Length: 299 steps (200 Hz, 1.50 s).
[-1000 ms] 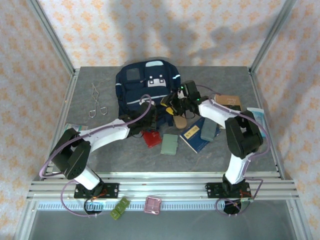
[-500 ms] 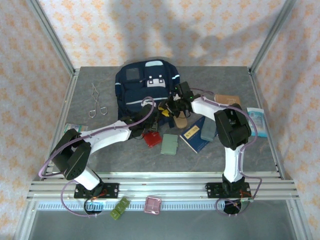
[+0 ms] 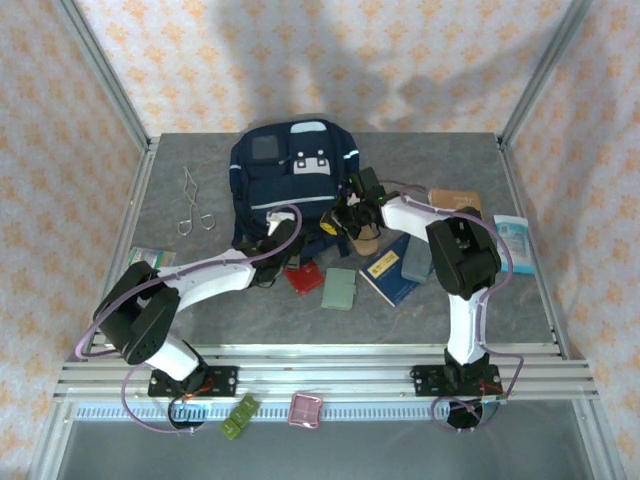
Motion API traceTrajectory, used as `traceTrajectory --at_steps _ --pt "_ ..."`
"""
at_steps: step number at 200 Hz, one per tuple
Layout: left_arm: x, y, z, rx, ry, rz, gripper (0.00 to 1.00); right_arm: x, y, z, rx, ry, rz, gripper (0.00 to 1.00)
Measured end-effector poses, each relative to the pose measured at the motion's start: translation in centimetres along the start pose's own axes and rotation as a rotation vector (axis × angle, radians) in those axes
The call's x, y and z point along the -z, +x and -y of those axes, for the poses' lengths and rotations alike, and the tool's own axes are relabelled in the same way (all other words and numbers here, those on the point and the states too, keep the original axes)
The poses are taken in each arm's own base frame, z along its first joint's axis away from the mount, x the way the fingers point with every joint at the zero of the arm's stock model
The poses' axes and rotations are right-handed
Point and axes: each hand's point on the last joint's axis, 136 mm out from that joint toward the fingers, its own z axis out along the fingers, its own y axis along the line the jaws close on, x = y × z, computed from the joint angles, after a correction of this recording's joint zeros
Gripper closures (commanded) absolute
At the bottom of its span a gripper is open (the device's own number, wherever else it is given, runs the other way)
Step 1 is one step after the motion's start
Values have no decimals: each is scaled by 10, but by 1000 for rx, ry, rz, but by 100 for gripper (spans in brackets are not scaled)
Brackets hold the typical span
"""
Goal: Pack books, pencil case, and school supplies into a backpack
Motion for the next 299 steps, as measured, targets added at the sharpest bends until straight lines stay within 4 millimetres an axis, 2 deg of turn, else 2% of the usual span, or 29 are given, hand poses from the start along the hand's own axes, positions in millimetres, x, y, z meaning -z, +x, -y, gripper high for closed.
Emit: traceTrajectory --at_steps 23,66,89,103,115,126,135,145,163,183,207,239,269,299 --pt "-6 -4 -31 61 -67 -3 100 -1 -1 3 0 1 6 89" --pt "-14 -3 -77 148 -179 -20 100 -1 -3 7 -2 -1 15 88" --pt "-19 3 -91 167 -213 -40 100 0 -5 7 4 -3 17 77" --pt "-20 8 -87 156 -197 -49 100 2 -5 4 20 -4 18 64" --pt "-19 11 -76 142 -162 -59 100 6 -5 0 42 -2 26 58" --pt "-18 12 -66 135 -125 -62 100 12 -5 -5 60 -3 39 48" --pt "-17 11 -59 136 -95 -60 87 20 -5 -9 100 0 59 41" --pt "-14 8 -53 147 -59 -49 84 29 -5 -15 134 2 84 36" --pt "-6 2 -48 179 -11 -19 74 45 -4 -27 220 1 127 36" --pt "1 -3 -44 220 33 13 64 49 3 -36 261 7 124 35" --pt "0 1 -39 241 73 12 64 46 14 -28 237 39 84 35" --pt "-14 19 -25 226 109 -37 67 45 24 -14 140 84 40 35" --pt "-24 25 2 192 155 -55 69 36 25 1 35 139 12 35" --pt "-26 22 38 154 221 -55 72 22 14 13 -52 202 14 35"
